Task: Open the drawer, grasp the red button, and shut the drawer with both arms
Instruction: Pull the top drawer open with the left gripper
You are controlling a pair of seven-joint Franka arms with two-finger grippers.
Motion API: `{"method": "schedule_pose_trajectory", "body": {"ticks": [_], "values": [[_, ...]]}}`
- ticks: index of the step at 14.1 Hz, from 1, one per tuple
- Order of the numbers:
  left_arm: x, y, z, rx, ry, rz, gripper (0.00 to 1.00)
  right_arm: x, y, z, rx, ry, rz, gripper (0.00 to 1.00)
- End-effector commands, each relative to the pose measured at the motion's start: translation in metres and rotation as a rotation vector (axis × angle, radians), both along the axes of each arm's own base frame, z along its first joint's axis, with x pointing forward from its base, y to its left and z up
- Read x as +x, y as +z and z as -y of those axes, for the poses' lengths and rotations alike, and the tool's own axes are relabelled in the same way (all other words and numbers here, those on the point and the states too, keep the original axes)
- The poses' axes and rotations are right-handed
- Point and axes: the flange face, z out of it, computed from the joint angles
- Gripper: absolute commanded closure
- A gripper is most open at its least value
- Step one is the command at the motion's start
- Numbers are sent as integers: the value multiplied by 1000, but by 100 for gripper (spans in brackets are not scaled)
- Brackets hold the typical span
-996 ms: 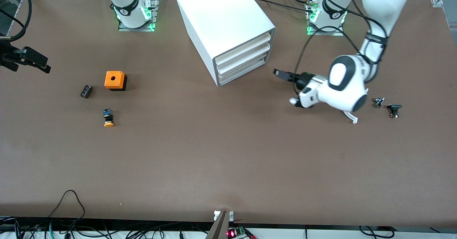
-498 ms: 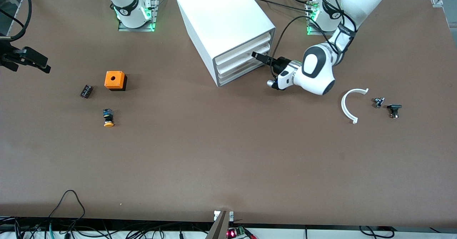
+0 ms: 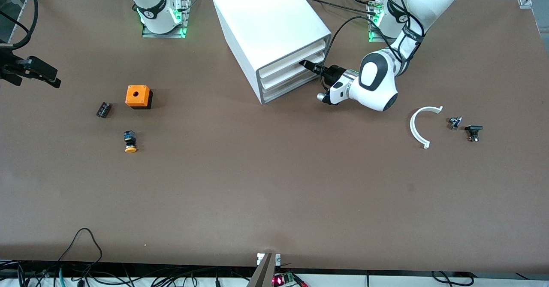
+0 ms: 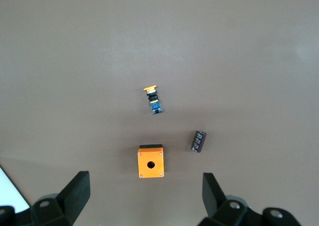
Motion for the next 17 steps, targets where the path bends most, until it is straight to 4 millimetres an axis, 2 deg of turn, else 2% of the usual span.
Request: {"method": "schedule_pose_trajectory", "body": {"ticks": [1,2,4,7,8,9,11,13,17], "values": [[33,2,-47,31,107,61,100,-2,6,0,12,10,1,0],[56,10,-66,49,157,108,100,-2,5,0,12,10,-1,0],[80,17,-92,63,217,145,100,-2,6,0,12,10,1,0],[101,24,-109,104,258,213,99,-2,5,0,12,10,-1,0],[103,25,-110,111,256,221,67,-2,6,0,12,10,1,0],[104,26,-112,107,257,229,1,-2,6,0,12,10,1,0],[107,32,-117,106,268,241,0,-2,5,0,12,10,-1,0],[110,48,-118,106,277,263,0,-2,7,0,12,10,2,0],[129,93,-137,170,327,435,0,-2,6,0,12,10,1,0]]}}
